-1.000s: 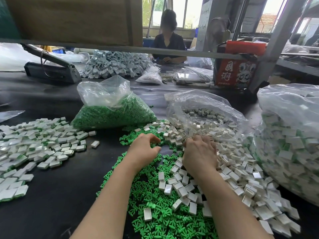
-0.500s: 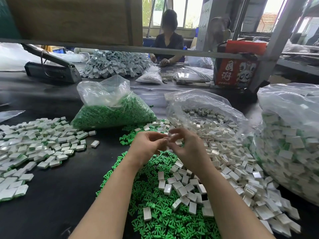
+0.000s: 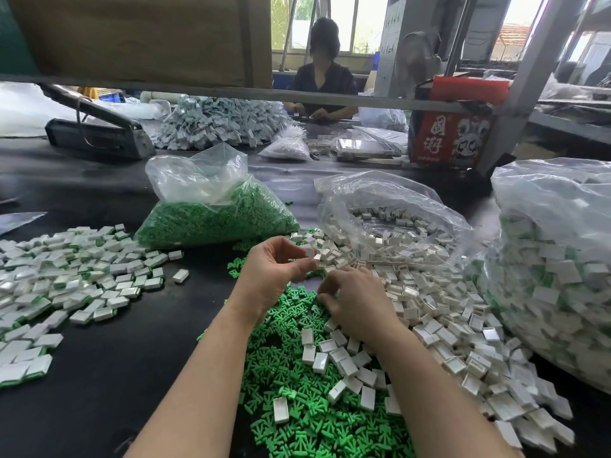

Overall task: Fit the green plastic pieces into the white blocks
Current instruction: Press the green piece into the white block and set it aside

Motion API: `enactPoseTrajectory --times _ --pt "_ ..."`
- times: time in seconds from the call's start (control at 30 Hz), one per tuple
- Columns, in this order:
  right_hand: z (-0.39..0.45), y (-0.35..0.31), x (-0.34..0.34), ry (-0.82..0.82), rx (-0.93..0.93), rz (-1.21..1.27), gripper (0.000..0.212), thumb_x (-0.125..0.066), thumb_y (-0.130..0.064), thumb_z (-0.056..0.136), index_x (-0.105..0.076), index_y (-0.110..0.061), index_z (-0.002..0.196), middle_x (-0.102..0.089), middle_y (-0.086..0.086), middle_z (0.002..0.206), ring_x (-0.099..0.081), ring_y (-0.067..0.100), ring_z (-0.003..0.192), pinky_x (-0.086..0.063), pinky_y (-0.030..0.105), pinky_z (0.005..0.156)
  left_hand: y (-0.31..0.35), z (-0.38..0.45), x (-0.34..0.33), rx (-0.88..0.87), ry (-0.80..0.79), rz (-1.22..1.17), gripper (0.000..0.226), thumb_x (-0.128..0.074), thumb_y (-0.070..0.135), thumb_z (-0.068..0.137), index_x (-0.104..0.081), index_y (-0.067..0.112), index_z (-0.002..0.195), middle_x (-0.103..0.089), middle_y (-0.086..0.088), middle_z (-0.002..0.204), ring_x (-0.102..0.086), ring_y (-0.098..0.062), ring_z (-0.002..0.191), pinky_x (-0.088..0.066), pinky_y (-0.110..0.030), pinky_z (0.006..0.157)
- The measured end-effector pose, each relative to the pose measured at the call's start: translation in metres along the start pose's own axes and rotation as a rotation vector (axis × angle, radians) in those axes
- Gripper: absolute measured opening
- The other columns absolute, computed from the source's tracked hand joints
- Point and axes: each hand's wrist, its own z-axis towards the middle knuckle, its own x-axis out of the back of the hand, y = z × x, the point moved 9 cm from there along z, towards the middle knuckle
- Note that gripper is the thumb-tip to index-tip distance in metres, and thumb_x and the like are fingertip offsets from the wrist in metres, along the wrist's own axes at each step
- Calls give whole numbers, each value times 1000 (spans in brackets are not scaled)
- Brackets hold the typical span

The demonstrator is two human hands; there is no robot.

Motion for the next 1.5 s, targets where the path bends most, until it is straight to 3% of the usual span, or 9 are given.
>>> enactPoseTrajectory --times 0.13,0.33,0.53,0.7,0.83,1.0,1.13,1.3,1.5 --pt "-3 -9 -5 -110 60 78 34 -60 -56 87 -63 -41 118 -59 -11 116 -44 12 115 -37 37 102 3 -1 1 -11 18 -23 32 -85 26 64 -66 10 85 -73 -15 85 -71 -24 79 -58 -33 72" --pt "-3 -13 -1 -99 52 132 15 -70 -42 86 -65 -34 97 -65 -12 100 -55 11 100 -46 36 95 1 -2 -2 45 -4 -164 32 -80 18 69 -74 16 101 -73 0 79 -68 -8 71 -51 -15 62" --pt "-3 -1 8 13 -22 445 16 -77 -26 81 -63 -30 78 -65 -14 75 -59 -5 67 -45 10 62 -9 -1 0 161 40 -343 43 -87 26 49 -64 12 82 -68 1 68 -65 -10 63 -53 -18 57" --pt "-4 13 21 142 -102 960 6 -72 -10 85 -71 -12 90 -73 5 83 -70 18 78 -57 24 72 -16 0 -2 214 47 -521 40 -84 15 55 -62 7 87 -73 -7 76 -72 -17 69 -56 -21 61" --pt "-6 17 22 140 -138 1198 16 -63 -5 91 -69 -7 106 -75 6 91 -72 13 83 -54 18 72 -19 -1 -6 245 21 -565 32 -78 8 65 -68 5 96 -74 -9 83 -73 -19 74 -57 -22 62" --pt "-7 15 23 133 -135 1281 18 -56 0 94 -65 2 109 -74 9 92 -69 4 73 -52 16 66 -17 -3 -12 256 -24 -531 20 -78 9 65 -80 12 85 -76 -11 88 -74 -20 77 -58 -23 63" --pt "-6 15 24 147 -159 1336 15 -58 -1 93 -62 4 107 -69 18 99 -65 14 78 -51 24 70 -16 -4 -13 255 -17 -516 15 -78 8 63 -79 13 78 -75 -15 89 -74 -22 77 -58 -23 61" --pt "-6 15 25 136 -158 1356 8 -62 -6 91 -65 -3 98 -64 11 89 -59 15 77 -47 35 78 -16 -3 -13 232 -10 -481 15 -80 11 62 -79 14 76 -75 -15 89 -74 -21 79 -57 -23 63" --pt "-6 15 23 109 -155 1412 26 -59 -3 92 -67 -8 116 -65 15 98 -60 13 80 -49 30 78 -17 -4 -16 246 -24 -428 30 -87 20 55 -77 13 82 -75 -18 91 -74 -23 76 -58 -25 62"
